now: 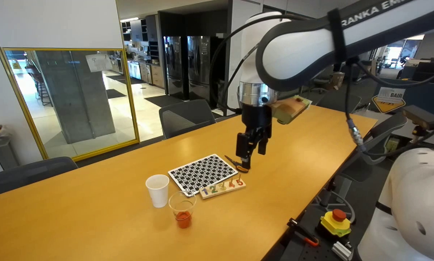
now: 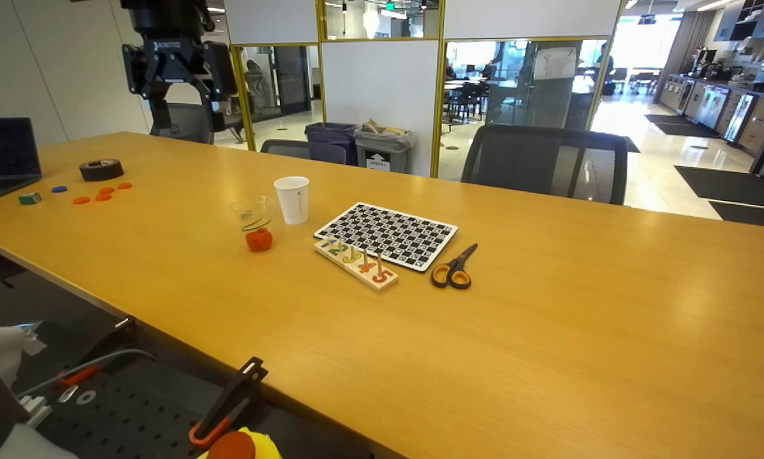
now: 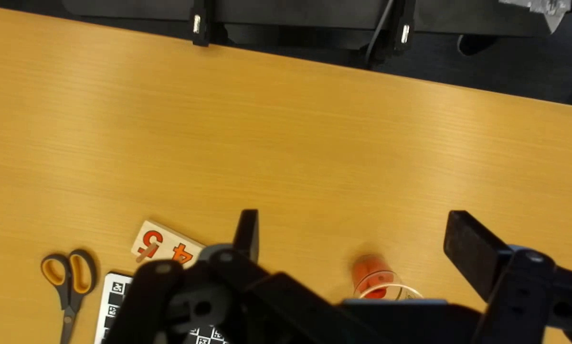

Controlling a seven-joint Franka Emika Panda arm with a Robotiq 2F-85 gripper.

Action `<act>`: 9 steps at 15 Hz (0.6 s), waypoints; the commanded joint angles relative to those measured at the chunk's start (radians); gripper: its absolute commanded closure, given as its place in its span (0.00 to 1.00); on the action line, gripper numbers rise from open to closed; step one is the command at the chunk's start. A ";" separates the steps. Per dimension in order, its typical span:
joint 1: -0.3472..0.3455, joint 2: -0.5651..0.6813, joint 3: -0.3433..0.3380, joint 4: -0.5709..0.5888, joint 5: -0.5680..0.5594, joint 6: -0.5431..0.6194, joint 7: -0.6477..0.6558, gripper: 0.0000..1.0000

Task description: Put the orange circles in the transparent cup and the yellow circle in the white cup.

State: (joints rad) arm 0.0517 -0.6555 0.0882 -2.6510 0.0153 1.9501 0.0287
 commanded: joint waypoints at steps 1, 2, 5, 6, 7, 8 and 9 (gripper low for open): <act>0.011 -0.253 -0.026 -0.076 -0.001 -0.122 -0.009 0.00; 0.009 -0.309 -0.032 -0.086 -0.001 -0.167 -0.011 0.00; 0.000 -0.404 -0.045 -0.083 -0.005 -0.271 -0.013 0.00; -0.003 -0.423 -0.048 -0.079 -0.005 -0.295 -0.012 0.00; -0.005 -0.440 -0.050 -0.079 -0.007 -0.311 -0.014 0.00; -0.002 -0.384 -0.040 -0.067 0.002 -0.285 -0.004 0.00; -0.003 -0.405 -0.042 -0.069 0.002 -0.299 -0.005 0.00</act>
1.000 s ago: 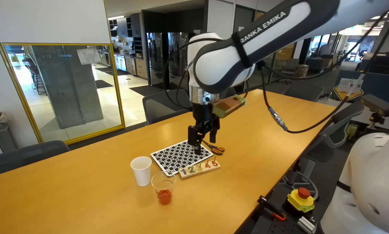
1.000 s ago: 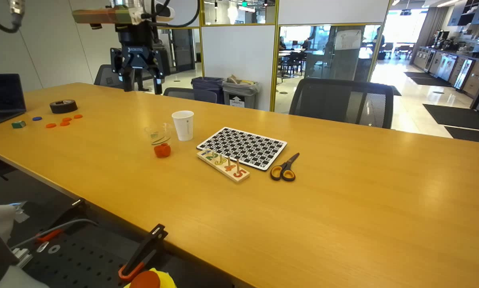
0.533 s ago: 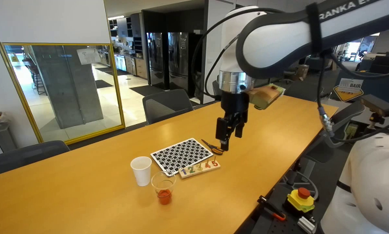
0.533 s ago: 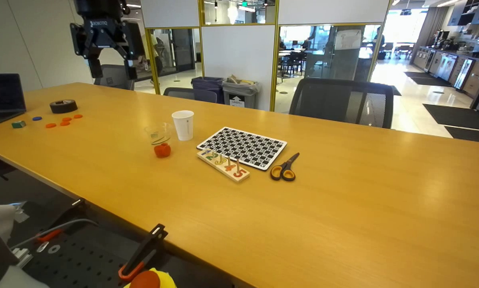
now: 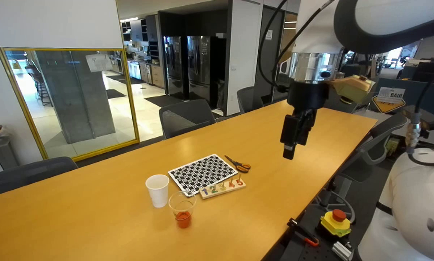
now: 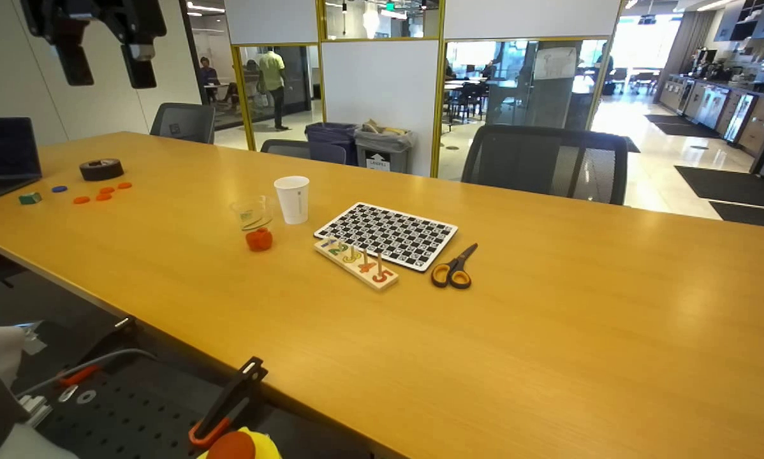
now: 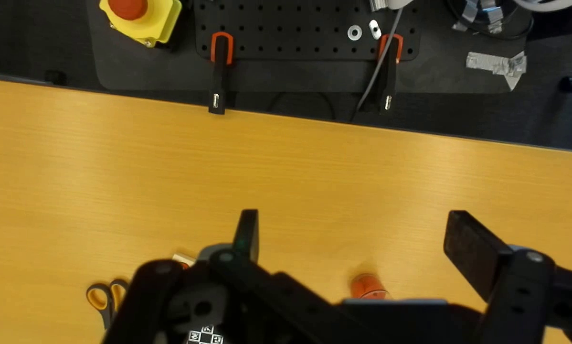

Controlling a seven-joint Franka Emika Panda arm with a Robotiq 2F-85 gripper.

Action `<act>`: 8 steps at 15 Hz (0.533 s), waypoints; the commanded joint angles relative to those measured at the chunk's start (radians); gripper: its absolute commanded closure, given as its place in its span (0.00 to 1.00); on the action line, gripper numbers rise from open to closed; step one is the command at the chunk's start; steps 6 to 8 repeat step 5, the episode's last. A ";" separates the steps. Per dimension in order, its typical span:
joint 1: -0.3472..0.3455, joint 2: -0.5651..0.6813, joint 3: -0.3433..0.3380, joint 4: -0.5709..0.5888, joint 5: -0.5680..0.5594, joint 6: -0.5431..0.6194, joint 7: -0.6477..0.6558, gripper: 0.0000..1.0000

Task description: Put the orange circles in the transparent cup and the yellow circle in the white cup.

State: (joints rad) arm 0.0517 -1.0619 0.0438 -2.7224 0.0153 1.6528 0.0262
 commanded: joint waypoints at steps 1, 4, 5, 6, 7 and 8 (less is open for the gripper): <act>-0.003 -0.012 0.001 -0.002 0.002 -0.005 -0.002 0.00; -0.003 -0.019 0.001 -0.009 0.002 -0.006 -0.003 0.00; -0.003 -0.019 0.001 -0.009 0.002 -0.007 -0.003 0.00; -0.003 -0.019 0.001 -0.009 0.002 -0.007 -0.003 0.00; -0.003 -0.019 0.001 -0.009 0.002 -0.007 -0.003 0.00; -0.003 -0.019 0.001 -0.009 0.002 -0.007 -0.003 0.00</act>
